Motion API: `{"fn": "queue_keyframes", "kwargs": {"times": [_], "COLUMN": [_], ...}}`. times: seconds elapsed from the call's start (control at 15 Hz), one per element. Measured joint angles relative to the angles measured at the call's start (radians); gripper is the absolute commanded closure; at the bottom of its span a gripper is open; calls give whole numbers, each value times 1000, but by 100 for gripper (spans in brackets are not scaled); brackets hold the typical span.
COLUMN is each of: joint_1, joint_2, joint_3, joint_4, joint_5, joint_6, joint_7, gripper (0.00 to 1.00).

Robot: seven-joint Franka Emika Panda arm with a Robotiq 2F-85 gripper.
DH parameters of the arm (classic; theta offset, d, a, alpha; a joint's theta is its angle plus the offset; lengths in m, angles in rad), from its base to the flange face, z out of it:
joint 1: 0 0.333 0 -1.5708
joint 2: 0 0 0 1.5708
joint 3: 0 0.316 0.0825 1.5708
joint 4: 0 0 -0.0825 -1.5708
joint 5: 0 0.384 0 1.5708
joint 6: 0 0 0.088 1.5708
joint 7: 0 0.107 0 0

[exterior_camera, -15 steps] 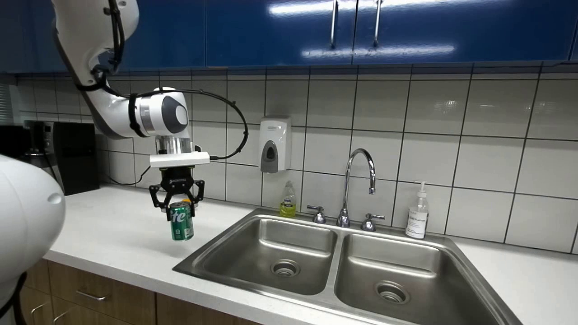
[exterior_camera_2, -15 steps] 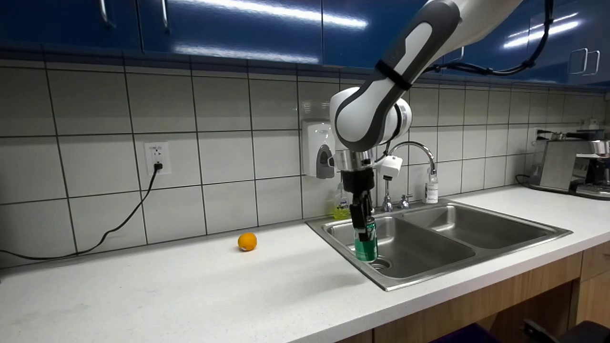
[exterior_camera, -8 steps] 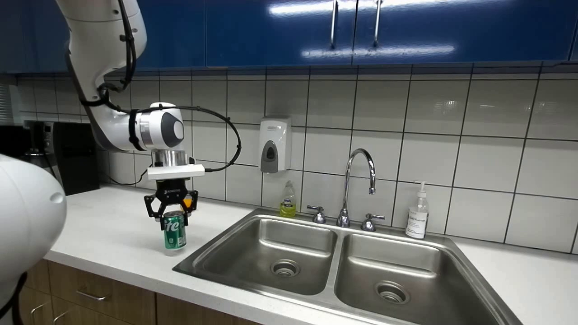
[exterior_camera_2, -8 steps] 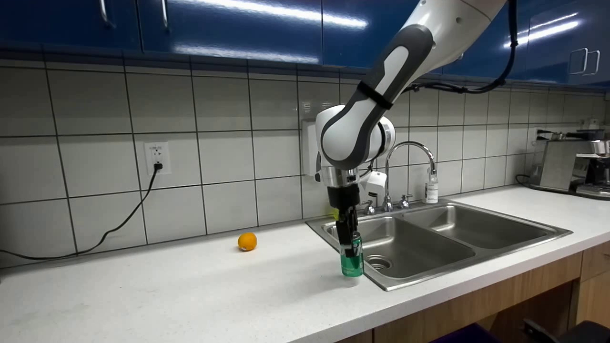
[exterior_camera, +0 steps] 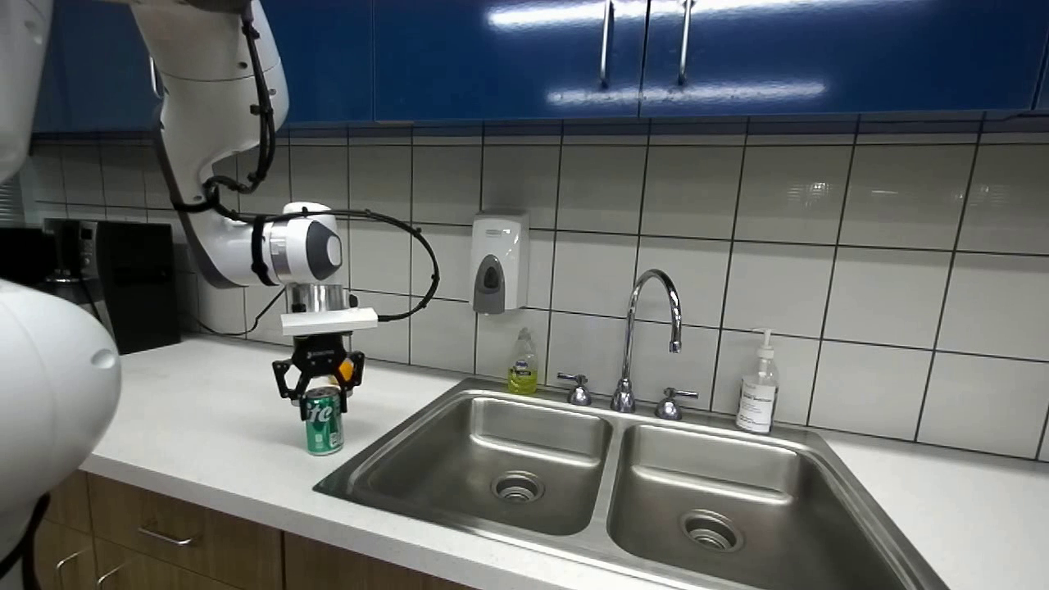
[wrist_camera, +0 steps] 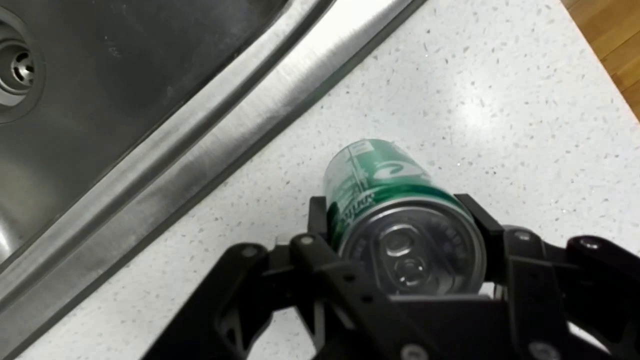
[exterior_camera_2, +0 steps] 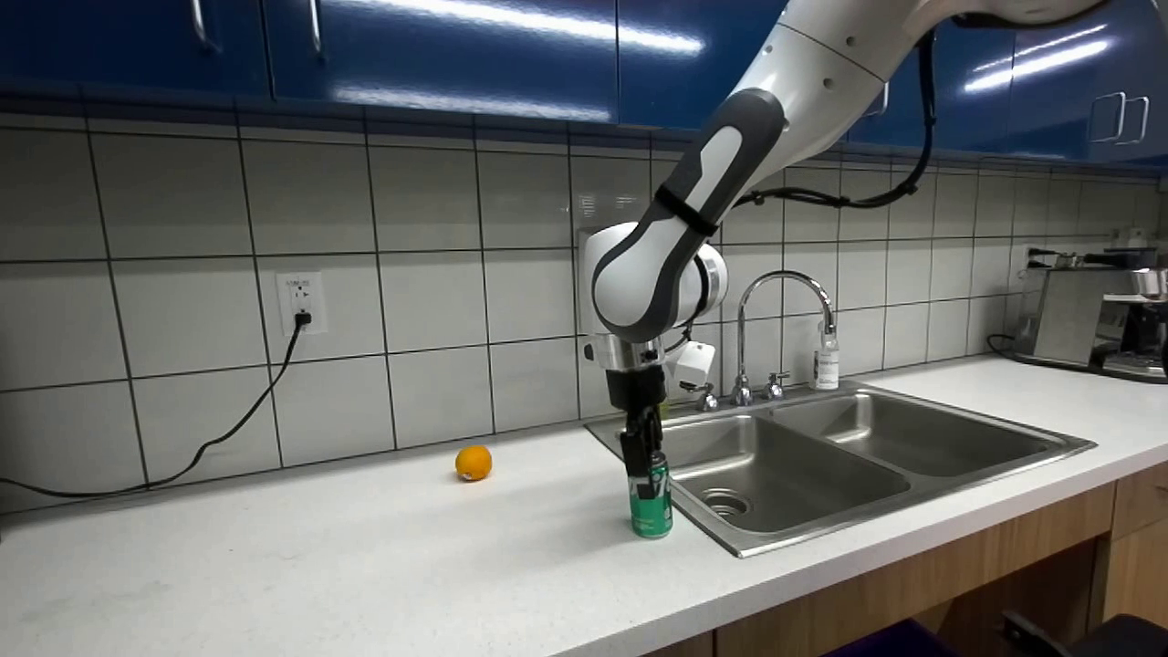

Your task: Put the soda can on the left counter

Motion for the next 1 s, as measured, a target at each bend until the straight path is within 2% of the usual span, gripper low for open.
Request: {"fn": "queue_keyframes", "kwargs": {"times": [0.13,0.6,1.0], "joint_1": [-1,-21,-46], "joint_2": [8,-4,-118], "joint_3": [0,-3,-7], "joint_4": [9,14,-29], "joint_5": [0,0,0], "joint_6": [0,-2,-26], "joint_7": [0,0,0], "gripper": [0,0,0]}}
